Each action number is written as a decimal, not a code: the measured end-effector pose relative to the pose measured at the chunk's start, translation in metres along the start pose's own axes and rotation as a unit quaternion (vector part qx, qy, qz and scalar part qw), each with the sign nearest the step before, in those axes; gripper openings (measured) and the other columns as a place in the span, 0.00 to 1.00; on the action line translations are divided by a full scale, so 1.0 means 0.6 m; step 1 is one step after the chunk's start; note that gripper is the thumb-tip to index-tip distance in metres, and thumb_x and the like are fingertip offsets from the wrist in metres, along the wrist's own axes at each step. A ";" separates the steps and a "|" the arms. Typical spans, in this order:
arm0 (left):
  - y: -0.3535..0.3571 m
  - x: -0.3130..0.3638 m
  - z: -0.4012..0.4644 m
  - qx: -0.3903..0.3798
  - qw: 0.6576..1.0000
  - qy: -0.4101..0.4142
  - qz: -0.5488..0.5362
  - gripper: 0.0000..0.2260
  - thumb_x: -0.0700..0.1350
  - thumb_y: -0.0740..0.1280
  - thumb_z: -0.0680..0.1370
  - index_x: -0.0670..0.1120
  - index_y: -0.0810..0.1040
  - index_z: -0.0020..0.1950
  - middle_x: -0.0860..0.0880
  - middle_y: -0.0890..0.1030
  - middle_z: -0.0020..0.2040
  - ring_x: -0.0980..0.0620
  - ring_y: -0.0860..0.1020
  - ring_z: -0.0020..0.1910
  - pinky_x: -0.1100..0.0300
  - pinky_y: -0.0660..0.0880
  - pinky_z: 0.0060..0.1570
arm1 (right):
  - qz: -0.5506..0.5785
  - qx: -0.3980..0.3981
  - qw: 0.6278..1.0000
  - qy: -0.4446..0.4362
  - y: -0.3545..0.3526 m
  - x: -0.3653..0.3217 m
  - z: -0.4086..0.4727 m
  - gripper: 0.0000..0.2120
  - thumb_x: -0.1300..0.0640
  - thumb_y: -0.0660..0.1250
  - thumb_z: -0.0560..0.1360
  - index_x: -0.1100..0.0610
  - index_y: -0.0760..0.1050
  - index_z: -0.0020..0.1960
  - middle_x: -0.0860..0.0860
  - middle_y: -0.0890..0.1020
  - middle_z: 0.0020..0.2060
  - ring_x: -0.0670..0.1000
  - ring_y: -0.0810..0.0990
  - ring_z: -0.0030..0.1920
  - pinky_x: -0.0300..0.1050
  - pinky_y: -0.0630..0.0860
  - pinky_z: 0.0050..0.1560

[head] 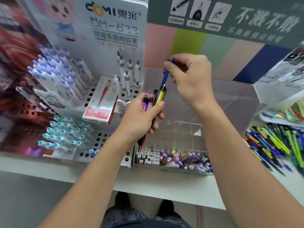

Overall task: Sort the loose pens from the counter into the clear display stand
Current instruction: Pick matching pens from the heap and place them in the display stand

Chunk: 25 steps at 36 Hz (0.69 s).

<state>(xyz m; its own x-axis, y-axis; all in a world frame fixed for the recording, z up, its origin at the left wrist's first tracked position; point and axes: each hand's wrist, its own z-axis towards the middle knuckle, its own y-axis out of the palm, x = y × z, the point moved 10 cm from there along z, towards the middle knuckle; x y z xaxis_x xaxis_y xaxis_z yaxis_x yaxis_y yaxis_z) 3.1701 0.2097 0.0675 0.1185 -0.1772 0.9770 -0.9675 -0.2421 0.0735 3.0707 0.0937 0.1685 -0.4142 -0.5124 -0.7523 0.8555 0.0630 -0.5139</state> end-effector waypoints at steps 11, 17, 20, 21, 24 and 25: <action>-0.011 0.020 0.002 0.063 0.995 0.012 -0.076 0.04 0.45 0.69 0.81 0.46 0.79 0.53 0.45 0.86 0.40 0.53 0.78 0.27 0.63 0.72 0.24 | 0.004 -0.035 0.995 0.092 -0.011 0.015 -0.034 0.16 0.45 0.71 0.75 0.58 0.84 0.39 0.56 0.82 0.31 0.51 0.78 0.31 0.54 0.79 0.36; 0.036 0.036 0.006 -0.006 0.998 0.023 -0.063 0.07 0.46 0.67 0.82 0.43 0.80 0.56 0.43 0.86 0.40 0.49 0.81 0.28 0.61 0.75 0.24 | 0.233 -0.081 0.941 0.232 -0.007 0.048 -0.104 0.08 0.59 0.72 0.78 0.63 0.82 0.43 0.54 0.77 0.32 0.45 0.70 0.28 0.36 0.67 0.27; 0.028 0.031 0.011 0.023 0.998 0.005 -0.055 0.09 0.47 0.66 0.83 0.42 0.78 0.57 0.44 0.86 0.39 0.49 0.82 0.28 0.60 0.78 0.25 | 0.342 0.040 0.902 0.262 -0.058 0.065 -0.090 0.06 0.62 0.67 0.81 0.60 0.80 0.46 0.50 0.80 0.32 0.45 0.77 0.31 0.34 0.72 0.29; 0.023 0.028 0.013 0.030 0.999 0.005 -0.045 0.09 0.47 0.65 0.83 0.42 0.78 0.57 0.45 0.85 0.36 0.50 0.80 0.26 0.61 0.76 0.24 | 0.336 0.084 0.909 0.231 -0.087 0.064 -0.079 0.07 0.63 0.65 0.82 0.60 0.80 0.47 0.50 0.81 0.34 0.46 0.79 0.32 0.35 0.74 0.31; 0.019 0.020 0.016 0.025 1.000 -0.005 -0.018 0.09 0.47 0.65 0.83 0.42 0.79 0.55 0.50 0.76 0.29 0.54 0.69 0.22 0.63 0.65 0.22 | 0.182 0.145 0.969 0.080 -0.152 0.030 -0.045 0.07 0.61 0.65 0.81 0.61 0.82 0.52 0.51 0.82 0.37 0.49 0.82 0.37 0.43 0.80 0.38; 0.023 0.016 0.017 0.012 1.000 -0.015 -0.024 0.09 0.47 0.65 0.83 0.41 0.78 0.55 0.51 0.73 0.28 0.54 0.66 0.22 0.64 0.63 0.22 | 0.109 0.138 0.984 0.032 -0.153 0.014 -0.036 0.08 0.60 0.66 0.81 0.61 0.82 0.53 0.50 0.83 0.38 0.50 0.83 0.38 0.46 0.81 0.39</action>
<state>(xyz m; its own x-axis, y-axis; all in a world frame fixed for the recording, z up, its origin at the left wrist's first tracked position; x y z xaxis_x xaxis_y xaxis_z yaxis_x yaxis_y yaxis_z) 3.1600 0.1946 0.0760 0.1709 -0.1935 0.9661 -0.9548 -0.2744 0.1140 2.9818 0.1022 0.2007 -0.2225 -0.4575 -0.8609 0.9743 -0.0740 -0.2125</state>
